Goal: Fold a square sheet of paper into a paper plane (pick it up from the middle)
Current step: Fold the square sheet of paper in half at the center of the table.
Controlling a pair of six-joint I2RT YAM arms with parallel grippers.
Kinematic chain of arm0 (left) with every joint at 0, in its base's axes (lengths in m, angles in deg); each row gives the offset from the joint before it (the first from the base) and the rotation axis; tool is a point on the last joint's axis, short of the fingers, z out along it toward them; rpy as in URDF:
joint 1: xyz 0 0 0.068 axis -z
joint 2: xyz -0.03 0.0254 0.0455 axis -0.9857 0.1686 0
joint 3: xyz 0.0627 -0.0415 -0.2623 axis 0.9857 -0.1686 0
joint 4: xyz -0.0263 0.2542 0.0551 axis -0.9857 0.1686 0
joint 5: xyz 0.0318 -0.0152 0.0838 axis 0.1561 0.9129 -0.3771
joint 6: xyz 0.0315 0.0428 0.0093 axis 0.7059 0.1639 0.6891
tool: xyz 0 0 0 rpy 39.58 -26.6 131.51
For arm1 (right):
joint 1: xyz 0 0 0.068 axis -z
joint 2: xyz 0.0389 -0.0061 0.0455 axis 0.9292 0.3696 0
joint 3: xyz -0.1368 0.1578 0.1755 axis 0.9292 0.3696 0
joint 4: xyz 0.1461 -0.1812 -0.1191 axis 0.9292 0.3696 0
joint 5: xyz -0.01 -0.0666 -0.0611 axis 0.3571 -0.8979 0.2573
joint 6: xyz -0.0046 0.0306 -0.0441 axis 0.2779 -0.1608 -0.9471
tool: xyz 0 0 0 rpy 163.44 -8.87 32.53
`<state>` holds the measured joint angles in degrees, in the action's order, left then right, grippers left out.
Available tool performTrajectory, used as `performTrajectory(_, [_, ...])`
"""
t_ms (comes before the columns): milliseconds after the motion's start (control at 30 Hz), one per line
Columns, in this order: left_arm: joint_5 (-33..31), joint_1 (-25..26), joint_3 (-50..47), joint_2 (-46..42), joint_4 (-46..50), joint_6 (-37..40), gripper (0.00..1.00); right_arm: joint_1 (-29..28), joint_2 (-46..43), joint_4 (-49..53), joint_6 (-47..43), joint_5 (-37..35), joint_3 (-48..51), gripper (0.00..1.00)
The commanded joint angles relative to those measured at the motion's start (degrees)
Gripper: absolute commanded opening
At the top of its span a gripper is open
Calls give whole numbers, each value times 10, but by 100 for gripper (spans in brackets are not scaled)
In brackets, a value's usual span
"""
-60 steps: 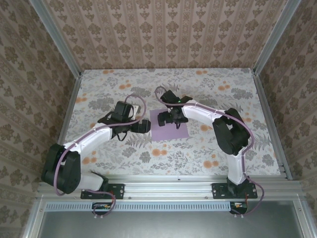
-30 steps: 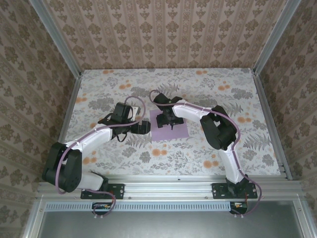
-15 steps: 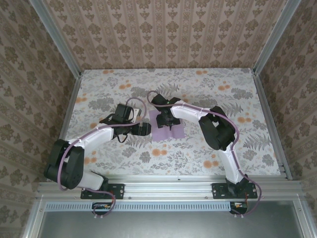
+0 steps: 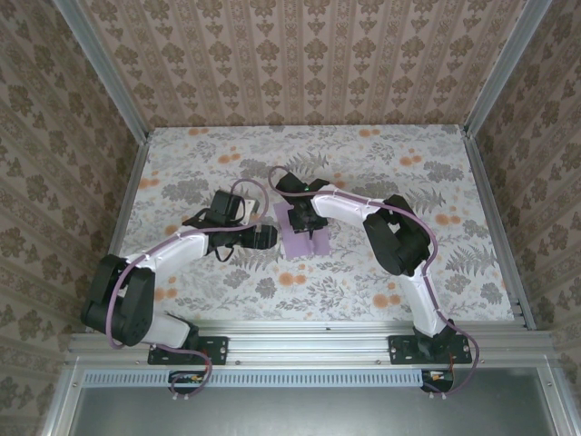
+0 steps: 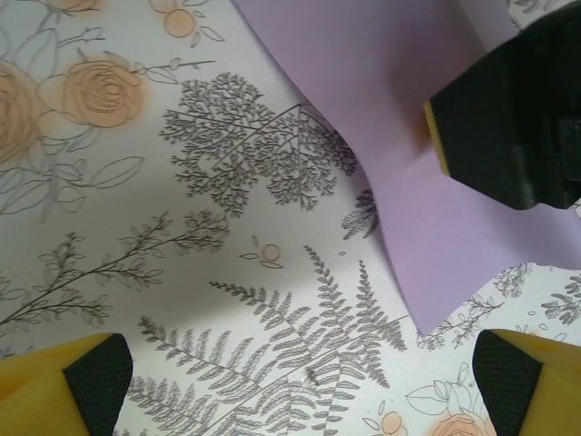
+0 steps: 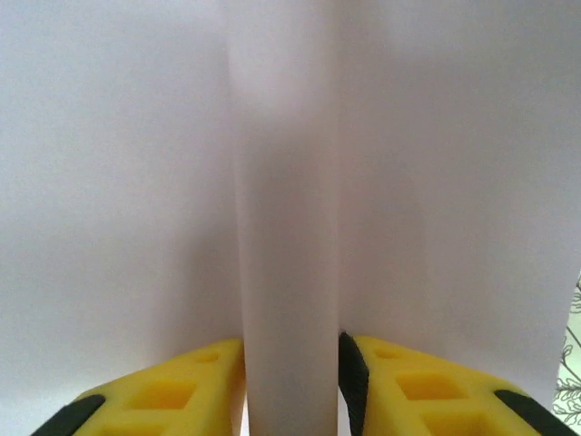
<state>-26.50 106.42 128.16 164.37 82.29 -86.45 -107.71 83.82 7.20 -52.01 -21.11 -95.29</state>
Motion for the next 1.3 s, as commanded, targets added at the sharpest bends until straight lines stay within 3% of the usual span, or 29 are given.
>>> performTrajectory(0, [5,-17,5,2,11,-15,100,-2,-29,-9,-2,16,9,30])
performTrajectory(300, [39,-67,1,-54,40,-52,100,0,-113,-91,14,123,44,24])
performTrajectory(533, [93,-104,11,-116,62,-63,100,30,-196,-295,113,285,162,23])
performTrajectory(700, [139,-105,25,-109,47,-86,100,53,-214,-417,174,350,254,23])
performTrajectory(1033, [164,-68,24,-36,-37,-157,99,90,-194,-536,203,389,374,23])
performTrajectory(1267, [166,-31,41,31,-91,-199,85,106,-179,-545,186,391,405,25])
